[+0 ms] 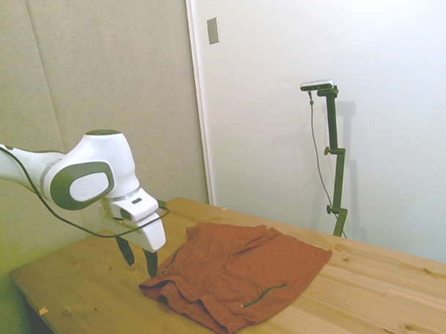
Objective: Fold the shorts
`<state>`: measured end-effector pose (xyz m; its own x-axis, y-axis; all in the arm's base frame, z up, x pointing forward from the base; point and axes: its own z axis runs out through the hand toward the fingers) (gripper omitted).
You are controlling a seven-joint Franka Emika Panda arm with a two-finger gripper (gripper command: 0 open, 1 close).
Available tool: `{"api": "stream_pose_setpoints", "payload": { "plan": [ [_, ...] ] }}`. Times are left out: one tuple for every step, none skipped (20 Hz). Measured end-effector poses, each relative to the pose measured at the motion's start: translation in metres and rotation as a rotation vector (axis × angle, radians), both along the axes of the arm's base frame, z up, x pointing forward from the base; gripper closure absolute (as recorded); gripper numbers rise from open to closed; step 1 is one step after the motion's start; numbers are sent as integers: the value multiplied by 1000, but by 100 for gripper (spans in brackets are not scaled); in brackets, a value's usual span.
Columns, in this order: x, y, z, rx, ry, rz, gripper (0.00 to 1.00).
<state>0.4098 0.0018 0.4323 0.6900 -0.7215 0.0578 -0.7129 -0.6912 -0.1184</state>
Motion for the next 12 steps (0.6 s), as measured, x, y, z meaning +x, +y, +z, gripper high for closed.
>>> {"api": "stream_pose_setpoints", "payload": {
  "plan": [
    [0,0,0,-1,0,-1,0],
    [0,0,-1,-10,3,-4,0],
    [2,0,0,-21,2,-2,0],
    [5,1,2,-47,-2,4,0],
    [10,4,4,-79,-13,12,0],
    [16,10,5,-113,-24,24,0],
    [22,18,5,-152,-36,37,0],
    [28,28,3,-190,-51,45,0],
    [33,38,1,-227,-58,52,0],
    [37,49,-2,-266,-63,63,0],
    [40,60,-6,-311,-61,76,0],
    [42,71,-11,-355,-55,85,0]
  ]
}}
